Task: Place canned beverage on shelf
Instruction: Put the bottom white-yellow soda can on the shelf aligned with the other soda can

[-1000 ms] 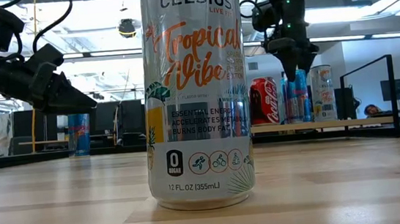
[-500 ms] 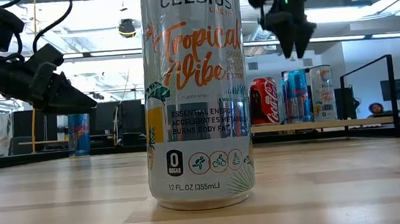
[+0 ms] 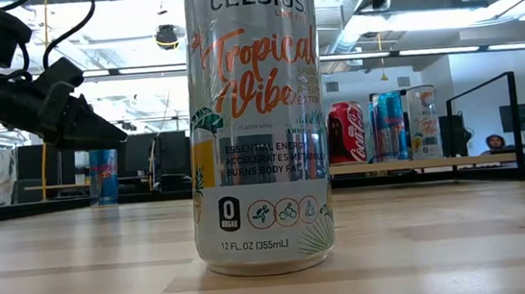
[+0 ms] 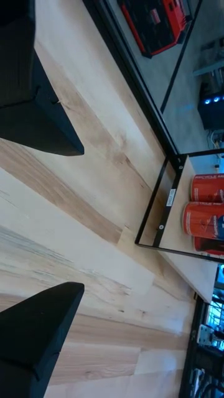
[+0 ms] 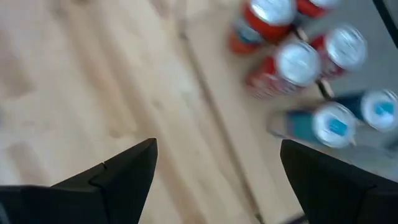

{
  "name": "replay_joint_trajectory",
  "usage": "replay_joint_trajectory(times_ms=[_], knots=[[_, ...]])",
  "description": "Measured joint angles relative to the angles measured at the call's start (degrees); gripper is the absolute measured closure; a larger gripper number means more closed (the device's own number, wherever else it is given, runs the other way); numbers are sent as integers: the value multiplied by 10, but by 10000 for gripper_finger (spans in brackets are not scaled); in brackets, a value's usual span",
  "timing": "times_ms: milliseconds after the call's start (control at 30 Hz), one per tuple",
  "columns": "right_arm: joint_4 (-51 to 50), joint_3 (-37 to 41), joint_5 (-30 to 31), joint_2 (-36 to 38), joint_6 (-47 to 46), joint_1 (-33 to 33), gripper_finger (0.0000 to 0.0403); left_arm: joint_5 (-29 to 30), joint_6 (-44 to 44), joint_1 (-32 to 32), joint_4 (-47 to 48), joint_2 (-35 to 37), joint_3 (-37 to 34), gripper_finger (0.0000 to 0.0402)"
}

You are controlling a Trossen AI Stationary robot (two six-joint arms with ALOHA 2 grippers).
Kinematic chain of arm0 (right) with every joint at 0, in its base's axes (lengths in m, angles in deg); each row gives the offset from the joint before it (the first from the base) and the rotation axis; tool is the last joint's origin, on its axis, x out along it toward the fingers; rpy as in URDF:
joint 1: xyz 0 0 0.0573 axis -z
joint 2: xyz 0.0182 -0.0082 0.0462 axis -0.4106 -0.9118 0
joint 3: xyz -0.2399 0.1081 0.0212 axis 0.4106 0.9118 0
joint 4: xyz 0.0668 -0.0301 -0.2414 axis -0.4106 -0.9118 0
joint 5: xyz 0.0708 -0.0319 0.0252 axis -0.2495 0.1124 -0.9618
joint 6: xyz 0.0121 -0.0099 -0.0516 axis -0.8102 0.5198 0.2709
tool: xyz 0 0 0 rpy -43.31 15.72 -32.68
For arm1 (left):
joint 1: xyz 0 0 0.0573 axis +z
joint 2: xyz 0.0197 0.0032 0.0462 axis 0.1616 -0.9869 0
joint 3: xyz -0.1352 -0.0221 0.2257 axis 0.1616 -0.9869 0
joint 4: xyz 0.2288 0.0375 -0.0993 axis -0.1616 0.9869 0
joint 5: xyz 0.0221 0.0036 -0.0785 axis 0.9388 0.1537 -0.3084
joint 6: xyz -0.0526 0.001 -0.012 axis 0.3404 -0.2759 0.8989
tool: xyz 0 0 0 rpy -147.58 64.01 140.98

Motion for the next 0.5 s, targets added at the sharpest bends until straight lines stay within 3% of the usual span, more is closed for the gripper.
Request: replay_joint_trajectory(times_ms=[267,500], knots=[[135,46,3,31,-44,-229,39,0,0,0,0,0,0,68],[322,134,66,10,-43,-372,39,0,0,0,0,0,0,68]])
